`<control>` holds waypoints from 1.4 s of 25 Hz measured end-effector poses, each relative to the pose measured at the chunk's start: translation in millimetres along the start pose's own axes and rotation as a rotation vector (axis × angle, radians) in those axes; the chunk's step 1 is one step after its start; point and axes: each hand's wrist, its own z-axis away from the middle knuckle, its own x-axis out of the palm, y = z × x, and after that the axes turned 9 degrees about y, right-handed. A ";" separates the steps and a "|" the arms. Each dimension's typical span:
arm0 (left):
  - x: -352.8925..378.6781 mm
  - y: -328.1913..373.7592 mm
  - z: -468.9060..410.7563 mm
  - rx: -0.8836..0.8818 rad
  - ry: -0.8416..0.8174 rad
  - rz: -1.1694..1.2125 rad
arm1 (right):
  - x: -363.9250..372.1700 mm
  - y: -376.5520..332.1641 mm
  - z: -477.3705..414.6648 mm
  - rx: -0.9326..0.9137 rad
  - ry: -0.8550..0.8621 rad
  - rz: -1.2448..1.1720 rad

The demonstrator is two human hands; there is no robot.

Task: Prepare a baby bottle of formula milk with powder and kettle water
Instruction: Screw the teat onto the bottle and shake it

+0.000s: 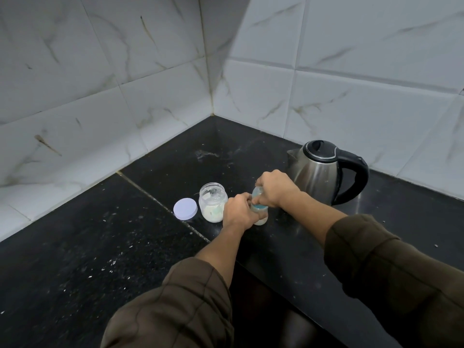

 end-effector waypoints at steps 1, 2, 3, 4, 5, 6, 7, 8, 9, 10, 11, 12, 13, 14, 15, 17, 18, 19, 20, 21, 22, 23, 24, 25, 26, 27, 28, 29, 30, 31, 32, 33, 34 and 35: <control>-0.5 0.0 -0.2 0.000 -0.007 -0.002 | 0.5 -0.4 0.7 -0.007 -0.006 0.008; -1.6 0.8 0.1 0.002 -0.008 -0.006 | 0.3 0.1 1.8 -0.019 -0.009 0.021; -1.7 0.8 -0.2 0.008 -0.007 -0.014 | 0.3 2.6 3.2 -0.039 -0.017 0.026; -1.7 0.6 -1.0 0.012 -0.004 -0.019 | 1.1 7.3 5.0 -0.073 -0.034 0.009; -2.2 0.7 -1.8 0.013 -0.001 -0.006 | 0.8 14.6 7.9 -0.113 -0.069 -0.046; -3.5 1.8 -2.8 0.012 0.003 0.024 | -0.4 23.2 12.4 -0.146 -0.107 -0.146; -7.3 5.2 -4.6 0.014 0.011 0.064 | -2.8 31.4 17.2 -0.167 -0.128 -0.258; -12.4 9.8 -7.6 0.025 0.025 0.101 | -2.7 38.6 20.6 -0.176 -0.122 -0.347; -18.5 15.5 -11.5 0.045 0.047 0.131 | -1.1 43.0 22.9 -0.177 -0.095 -0.398; -25.8 22.1 -15.6 0.071 0.073 0.153 | 1.0 43.5 24.0 -0.169 -0.047 -0.424; -33.6 29.2 -19.1 0.096 0.101 0.169 | 2.2 41.0 24.2 -0.160 0.021 -0.449; -41.0 35.9 -22.3 0.119 0.121 0.186 | 1.5 37.6 23.5 -0.157 0.105 -0.472; -47.6 41.4 -24.5 0.142 0.134 0.204 | -1.1 34.9 22.3 -0.166 0.191 -0.489; -54.0 46.0 -25.4 0.167 0.144 0.221 | -4.7 32.8 20.8 -0.187 0.274 -0.500; -59.7 48.7 -26.1 0.194 0.154 0.230 | -9.4 31.3 18.9 -0.219 0.333 -0.511; -70.0 53.0 -25.5 0.248 0.174 0.255 | -22.4 27.8 15.9 -0.276 0.379 -0.509; -74.6 55.3 -24.7 0.266 0.193 0.276 | -29.5 26.1 13.7 -0.283 0.390 -0.500; -79.2 57.4 -23.8 0.273 0.219 0.304 | -37.7 23.6 12.2 -0.271 0.400 -0.514; -83.1 58.7 -23.9 0.266 0.250 0.324 | -45.9 21.7 8.8 -0.233 0.426 -0.569; -88.0 59.8 -24.6 0.249 0.288 0.329 | -55.0 19.9 4.5 -0.176 0.477 -0.670; -92.7 59.5 -26.8 0.225 0.324 0.323 | -66.0 18.2 -1.2 -0.100 0.556 -0.814; -97.5 58.4 -29.2 0.193 0.351 0.306 | -79.0 16.1 -7.4 -0.011 0.652 -0.997; -102.5 57.9 -31.7 0.160 0.367 0.276 | -94.2 13.7 -12.3 0.081 0.733 -1.218; -106.8 57.7 -34.4 0.117 0.371 0.233 | -110.4 10.6 -15.6 0.155 0.760 -1.445; -109.7 57.4 -37.4 0.079 0.370 0.193 | -124.7 6.0 -16.8 0.190 0.733 -1.612; -111.4 57.2 -40.4 0.047 0.372 0.160 | -134.8 0.4 -17.3 0.181 0.658 -1.684; -112.0 56.2 -43.9 0.028 0.377 0.136 | -141.0 -6.4 -15.9 0.142 0.557 -1.676; -111.5 55.3 -46.7 0.018 0.381 0.115 | -144.3 -13.7 -11.9 0.082 0.443 -1.622; -110.0 54.2 -49.8 0.015 0.383 0.097 | -143.6 -19.4 -8.7 0.019 0.340 -1.548; -109.0 52.4 -51.3 0.007 0.386 0.076 | -141.4 -23.0 -7.7 -0.028 0.276 -1.496; -107.9 49.4 -52.7 0.003 0.390 0.054 | -140.5 -25.1 -6.9 -0.042 0.268 -1.508; -107.8 47.4 -52.9 -0.006 0.395 0.035 | -141.7 -25.2 -8.4 -0.013 0.317 -1.578; -106.4 43.9 -54.4 -0.009 0.402 0.023 | -144.6 -23.4 -11.3 0.048 0.399 -1.687; -105.5 41.2 -54.8 -0.016 0.404 0.017 | -147.7 -20.4 -16.6 0.120 0.466 -1.812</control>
